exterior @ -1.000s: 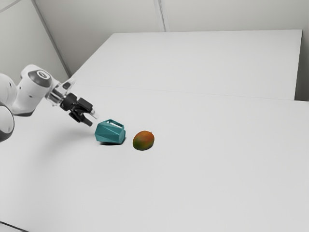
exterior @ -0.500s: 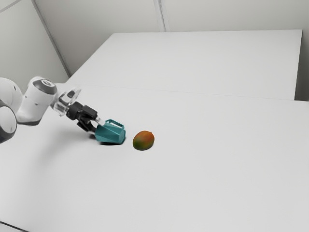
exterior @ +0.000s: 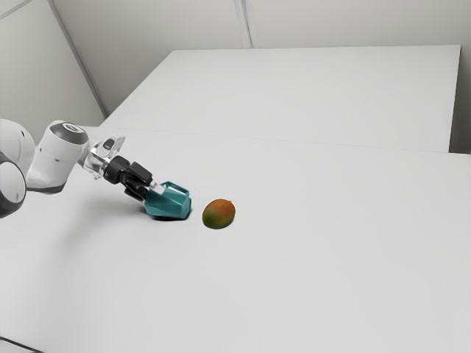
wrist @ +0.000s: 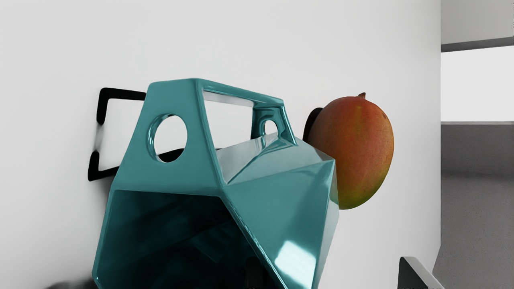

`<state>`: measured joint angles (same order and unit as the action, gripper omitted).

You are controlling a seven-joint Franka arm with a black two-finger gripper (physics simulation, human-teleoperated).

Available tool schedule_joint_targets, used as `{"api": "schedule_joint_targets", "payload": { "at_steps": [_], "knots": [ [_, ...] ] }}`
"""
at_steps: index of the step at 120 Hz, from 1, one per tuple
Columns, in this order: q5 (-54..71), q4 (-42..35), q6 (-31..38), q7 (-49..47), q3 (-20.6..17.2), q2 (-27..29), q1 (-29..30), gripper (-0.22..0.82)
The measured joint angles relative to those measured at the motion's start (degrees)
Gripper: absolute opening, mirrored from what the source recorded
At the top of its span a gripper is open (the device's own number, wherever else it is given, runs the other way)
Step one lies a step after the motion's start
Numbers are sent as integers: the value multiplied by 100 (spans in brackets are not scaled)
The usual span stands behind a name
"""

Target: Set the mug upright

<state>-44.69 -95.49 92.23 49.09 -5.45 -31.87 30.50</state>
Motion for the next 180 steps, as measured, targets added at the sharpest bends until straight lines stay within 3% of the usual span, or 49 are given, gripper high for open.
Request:
{"api": "schedule_joint_targets", "payload": {
  "at_steps": [25, 48, 85, 109, 128, 156, 180],
  "knots": [
    [12, 12, -41, 49, 0, 34, 35, -2],
    [36, 27, -32, 134, -1, 44, 35, -12],
    [121, 14, 55, 268, 5, 243, 21, -17],
    [605, -399, 434, 306, -35, 1058, -229, -18],
    [1882, -974, 945, 85, -61, 1870, -692, -18],
    [3621, -1534, 1495, -755, -640, 2457, -820, -18],
    [4207, -1935, 1836, -1611, -990, 2711, -820, -18]
  ]
}}
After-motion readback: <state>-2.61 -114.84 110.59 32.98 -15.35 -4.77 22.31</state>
